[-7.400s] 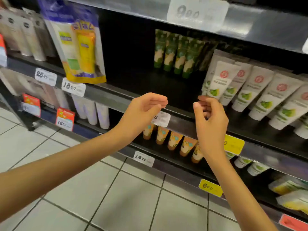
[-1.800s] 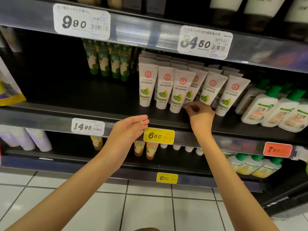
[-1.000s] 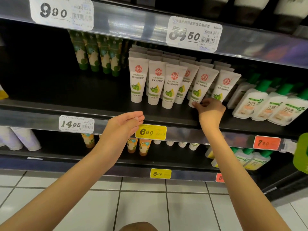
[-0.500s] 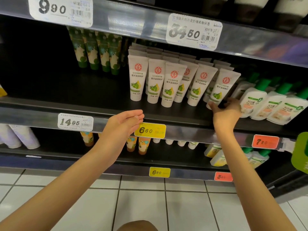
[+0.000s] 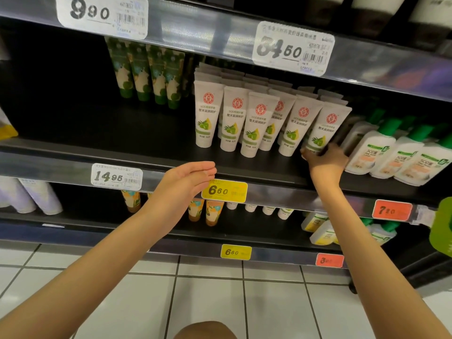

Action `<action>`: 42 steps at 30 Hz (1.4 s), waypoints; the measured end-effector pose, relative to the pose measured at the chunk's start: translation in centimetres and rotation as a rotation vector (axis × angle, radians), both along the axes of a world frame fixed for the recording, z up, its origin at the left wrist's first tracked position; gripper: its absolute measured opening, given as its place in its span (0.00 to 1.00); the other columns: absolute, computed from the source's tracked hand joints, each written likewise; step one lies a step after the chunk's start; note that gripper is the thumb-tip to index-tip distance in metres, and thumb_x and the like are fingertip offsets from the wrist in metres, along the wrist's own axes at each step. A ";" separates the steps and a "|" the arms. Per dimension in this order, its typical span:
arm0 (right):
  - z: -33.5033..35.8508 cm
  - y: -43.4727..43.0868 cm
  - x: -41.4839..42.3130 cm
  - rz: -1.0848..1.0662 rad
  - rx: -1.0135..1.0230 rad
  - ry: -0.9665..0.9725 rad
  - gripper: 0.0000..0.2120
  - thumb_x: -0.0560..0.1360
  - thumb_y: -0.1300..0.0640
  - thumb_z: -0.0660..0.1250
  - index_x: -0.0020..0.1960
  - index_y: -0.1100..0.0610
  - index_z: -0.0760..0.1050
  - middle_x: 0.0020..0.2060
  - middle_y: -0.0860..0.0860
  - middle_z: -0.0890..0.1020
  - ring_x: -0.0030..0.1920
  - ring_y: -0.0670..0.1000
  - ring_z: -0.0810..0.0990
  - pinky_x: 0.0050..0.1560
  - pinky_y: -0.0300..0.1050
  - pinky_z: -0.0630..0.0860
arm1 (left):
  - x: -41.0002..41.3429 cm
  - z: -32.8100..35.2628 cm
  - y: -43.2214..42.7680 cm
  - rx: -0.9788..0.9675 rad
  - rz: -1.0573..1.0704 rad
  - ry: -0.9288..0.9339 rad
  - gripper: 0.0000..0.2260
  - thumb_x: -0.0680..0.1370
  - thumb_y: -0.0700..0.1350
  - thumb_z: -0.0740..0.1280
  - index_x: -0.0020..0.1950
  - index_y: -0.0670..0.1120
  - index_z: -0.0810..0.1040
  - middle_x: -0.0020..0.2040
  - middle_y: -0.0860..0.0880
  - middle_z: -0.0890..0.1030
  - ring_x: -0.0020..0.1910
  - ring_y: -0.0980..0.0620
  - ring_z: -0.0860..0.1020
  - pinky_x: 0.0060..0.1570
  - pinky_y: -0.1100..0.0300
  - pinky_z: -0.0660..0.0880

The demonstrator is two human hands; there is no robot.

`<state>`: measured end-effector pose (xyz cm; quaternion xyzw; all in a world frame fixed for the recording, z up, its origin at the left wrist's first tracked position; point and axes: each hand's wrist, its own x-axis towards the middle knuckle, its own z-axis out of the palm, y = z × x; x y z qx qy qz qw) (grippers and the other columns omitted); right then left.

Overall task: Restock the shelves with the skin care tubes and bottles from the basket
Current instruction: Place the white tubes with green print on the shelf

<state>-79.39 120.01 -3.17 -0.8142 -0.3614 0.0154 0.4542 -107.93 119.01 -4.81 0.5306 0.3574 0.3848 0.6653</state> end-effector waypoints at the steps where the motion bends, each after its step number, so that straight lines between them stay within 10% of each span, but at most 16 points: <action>1: 0.3 -0.4 -0.2 0.010 -0.007 0.028 0.21 0.72 0.54 0.71 0.60 0.65 0.73 0.58 0.60 0.79 0.58 0.58 0.77 0.54 0.45 0.71 | -0.1 0.1 0.0 -0.015 -0.010 -0.004 0.17 0.79 0.32 0.54 0.68 0.38 0.66 0.65 0.42 0.73 0.62 0.51 0.73 0.58 0.65 0.72; 5: 0.7 -3.7 -4.7 -0.020 0.242 0.067 0.20 0.73 0.55 0.69 0.61 0.65 0.72 0.55 0.60 0.78 0.54 0.54 0.78 0.47 0.33 0.68 | -0.7 0.4 -0.9 -0.015 0.003 -0.033 0.16 0.79 0.35 0.56 0.67 0.40 0.69 0.60 0.46 0.76 0.54 0.57 0.77 0.52 0.70 0.74; 11: -0.6 -6.1 -19.2 0.528 0.208 0.165 0.07 0.76 0.59 0.65 0.53 0.56 0.76 0.36 0.42 0.76 0.34 0.32 0.74 0.36 0.22 0.69 | -6.1 0.8 -2.7 0.055 0.084 0.160 0.10 0.78 0.39 0.62 0.54 0.51 0.77 0.57 0.50 0.79 0.59 0.56 0.76 0.61 0.61 0.72; 24: -2.5 -9.9 -50.7 1.725 -0.163 0.073 0.05 0.74 0.60 0.67 0.49 0.53 0.78 0.41 0.47 0.81 0.40 0.46 0.78 0.41 0.30 0.72 | -43.3 -2.4 -20.5 0.083 0.758 0.481 0.11 0.77 0.33 0.61 0.51 0.48 0.77 0.47 0.53 0.82 0.46 0.65 0.79 0.51 0.72 0.73; 32: -8.6 -16.2 -66.9 2.099 -0.337 0.057 0.08 0.73 0.63 0.67 0.46 0.50 0.78 0.41 0.43 0.82 0.40 0.42 0.79 0.44 0.31 0.73 | -56.7 -13.0 -38.8 -0.402 1.325 0.576 0.09 0.76 0.32 0.62 0.49 0.44 0.77 0.45 0.51 0.79 0.49 0.53 0.77 0.54 0.60 0.70; 39: -10.7 -19.5 -74.0 2.166 -0.504 0.117 0.06 0.74 0.65 0.66 0.49 0.57 0.78 0.41 0.50 0.82 0.44 0.52 0.80 0.50 0.42 0.75 | -53.2 -18.6 -41.8 -0.707 1.268 0.402 0.04 0.76 0.39 0.65 0.47 0.46 0.78 0.46 0.49 0.80 0.47 0.52 0.76 0.47 0.59 0.70; 42: -11.7 -20.0 -76.4 2.164 -0.558 -0.029 0.06 0.74 0.64 0.66 0.50 0.61 0.79 0.42 0.55 0.81 0.43 0.51 0.79 0.45 0.31 0.72 | -52.8 -20.1 -39.8 -0.772 1.319 0.538 0.04 0.77 0.38 0.62 0.49 0.44 0.74 0.43 0.45 0.77 0.39 0.52 0.74 0.37 0.62 0.68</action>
